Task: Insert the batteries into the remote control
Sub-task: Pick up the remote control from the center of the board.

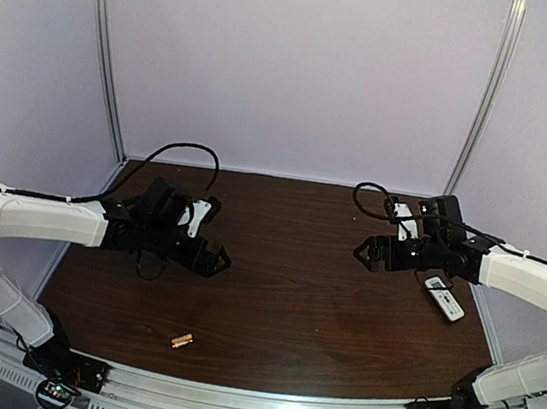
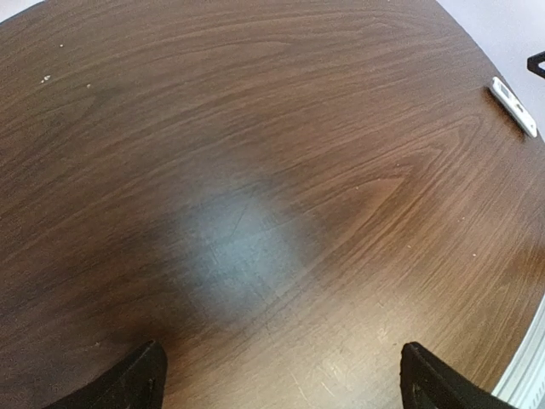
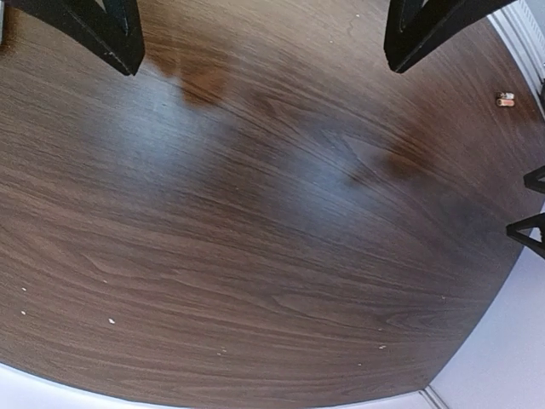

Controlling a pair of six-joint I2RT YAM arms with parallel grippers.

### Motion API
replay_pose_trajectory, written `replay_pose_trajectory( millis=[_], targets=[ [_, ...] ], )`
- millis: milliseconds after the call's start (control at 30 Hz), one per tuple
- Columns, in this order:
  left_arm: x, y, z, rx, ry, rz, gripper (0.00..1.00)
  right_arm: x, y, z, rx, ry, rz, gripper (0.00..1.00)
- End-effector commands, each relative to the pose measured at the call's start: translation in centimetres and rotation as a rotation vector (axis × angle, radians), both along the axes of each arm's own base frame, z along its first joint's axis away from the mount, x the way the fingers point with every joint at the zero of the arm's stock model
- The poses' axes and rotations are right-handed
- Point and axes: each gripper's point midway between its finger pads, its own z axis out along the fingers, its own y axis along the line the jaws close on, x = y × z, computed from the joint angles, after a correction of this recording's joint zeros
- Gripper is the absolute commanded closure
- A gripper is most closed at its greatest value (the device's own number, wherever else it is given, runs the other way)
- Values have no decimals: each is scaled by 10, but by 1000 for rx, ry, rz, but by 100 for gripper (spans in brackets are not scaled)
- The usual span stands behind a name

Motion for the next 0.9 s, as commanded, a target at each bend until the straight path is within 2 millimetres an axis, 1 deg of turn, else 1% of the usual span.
replay_pose_trajectory(
  millis=[0,100,233,333,367,500,567,600,633,767,867],
  targets=[
    [10,-18,17,-44,-57,-48,2,12,-45,-5,-122,15,-102,0],
    [11,-24,20,-58,-60,-65,2,21,-77,-7,-133,49,-188,0],
    [12,-28,25,-76,-72,-78,3,31,-122,-4,-138,77,-328,0],
    [11,-30,29,-95,-77,-85,3,33,-155,-5,-200,100,-439,0],
    [11,-32,31,-103,-79,-91,3,32,-162,-7,-209,113,-462,0],
    [10,-35,36,-128,-84,-104,2,29,-185,-21,-230,189,-533,0],
    [9,-37,40,-138,-89,-110,3,27,-195,-33,-248,224,-559,0],
    [9,-38,41,-144,-91,-114,3,26,-196,-38,-248,239,-564,0],
    [9,-38,43,-148,-91,-116,3,25,-205,-44,-242,258,-587,0],
    [8,-41,52,-169,-100,-126,3,20,-218,-69,-241,331,-621,0],
    [8,-43,60,-188,-115,-132,3,19,-228,-82,-275,375,-650,0]
  ],
)
